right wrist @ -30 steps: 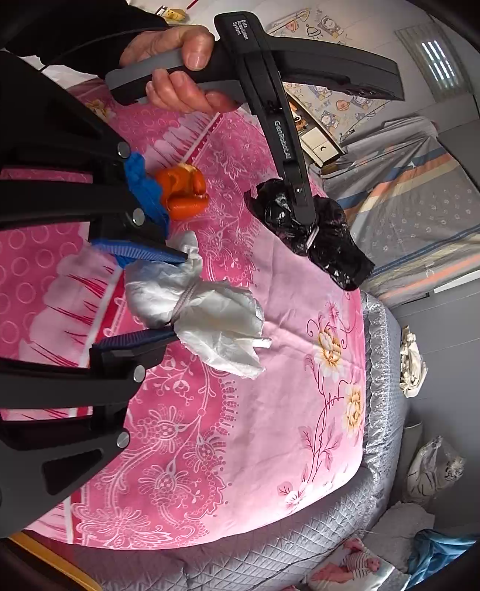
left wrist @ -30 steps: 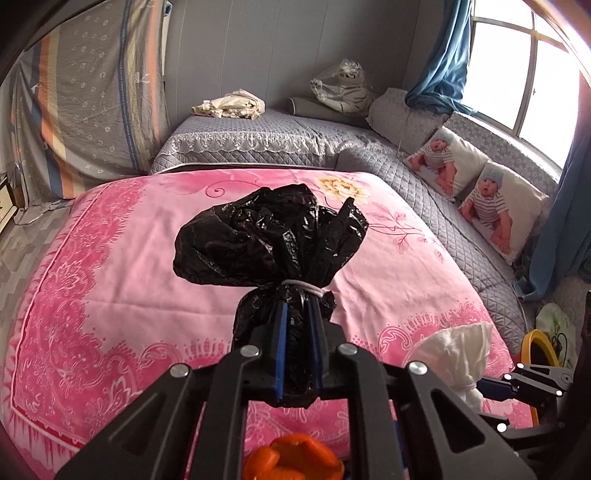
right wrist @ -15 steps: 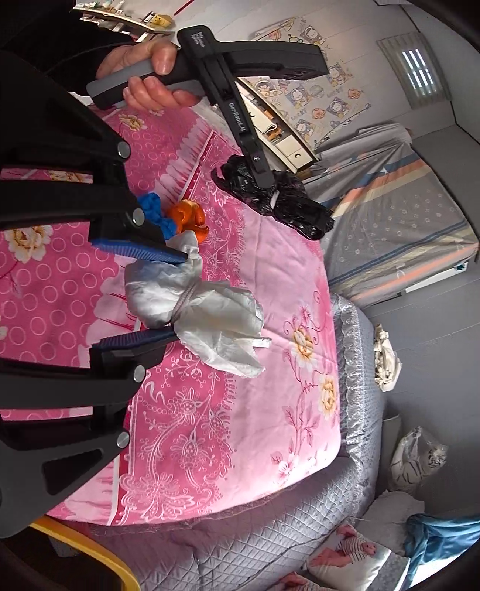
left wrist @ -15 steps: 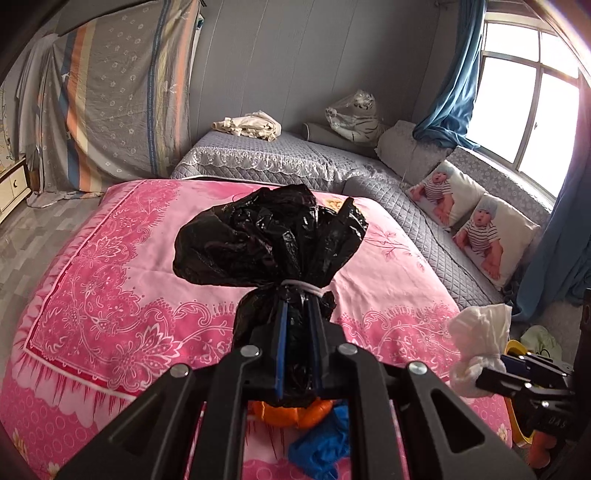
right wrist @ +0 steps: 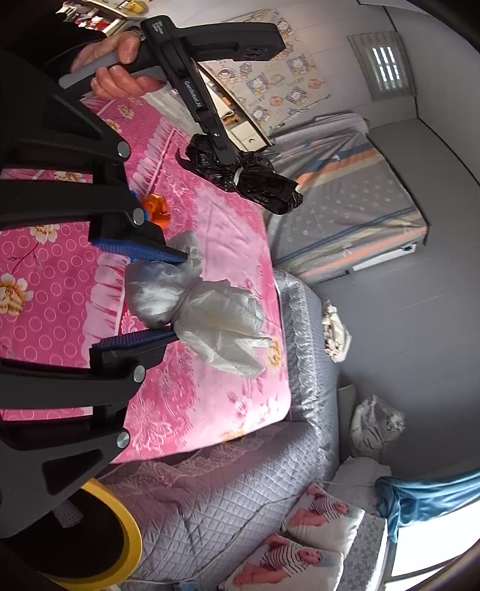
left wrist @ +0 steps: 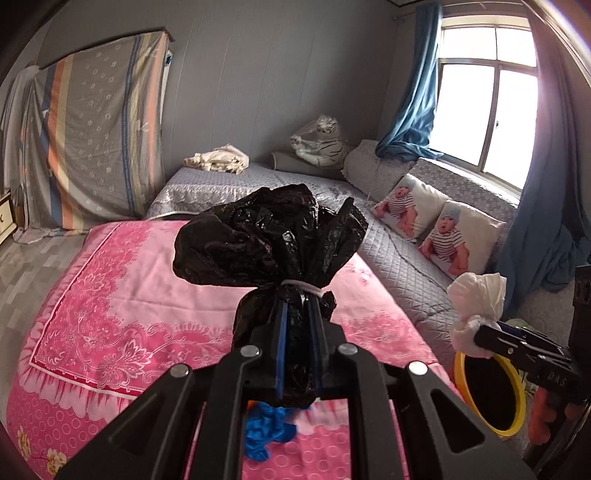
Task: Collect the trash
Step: 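Carry the black bag and white tissue over the yellow-rimmed bin with both tools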
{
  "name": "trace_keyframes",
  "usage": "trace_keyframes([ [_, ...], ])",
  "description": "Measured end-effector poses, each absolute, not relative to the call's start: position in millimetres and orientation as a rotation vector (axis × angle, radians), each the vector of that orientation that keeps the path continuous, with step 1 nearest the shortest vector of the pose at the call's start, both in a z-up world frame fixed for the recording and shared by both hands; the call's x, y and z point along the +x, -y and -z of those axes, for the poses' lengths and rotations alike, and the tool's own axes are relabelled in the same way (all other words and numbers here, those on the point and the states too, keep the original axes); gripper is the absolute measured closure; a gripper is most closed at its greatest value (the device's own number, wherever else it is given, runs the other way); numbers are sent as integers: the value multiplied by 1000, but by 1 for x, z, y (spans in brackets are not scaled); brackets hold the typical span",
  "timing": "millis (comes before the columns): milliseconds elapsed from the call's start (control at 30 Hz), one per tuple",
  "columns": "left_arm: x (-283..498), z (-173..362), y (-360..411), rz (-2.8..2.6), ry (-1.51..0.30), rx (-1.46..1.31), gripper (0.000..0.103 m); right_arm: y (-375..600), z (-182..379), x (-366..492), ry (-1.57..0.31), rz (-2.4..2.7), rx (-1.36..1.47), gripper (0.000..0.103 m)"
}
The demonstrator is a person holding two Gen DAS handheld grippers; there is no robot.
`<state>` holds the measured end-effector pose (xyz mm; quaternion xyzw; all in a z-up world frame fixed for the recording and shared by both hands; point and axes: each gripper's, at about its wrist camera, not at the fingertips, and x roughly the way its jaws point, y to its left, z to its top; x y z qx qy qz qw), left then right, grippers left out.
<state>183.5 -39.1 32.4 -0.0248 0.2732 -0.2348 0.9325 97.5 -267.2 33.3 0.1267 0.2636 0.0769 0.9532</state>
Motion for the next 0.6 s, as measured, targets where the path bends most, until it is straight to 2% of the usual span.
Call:
trace_keyframes([
  [600,135,-57,126,707,-486,17,93,347,-52,33,-412,45,312,70],
])
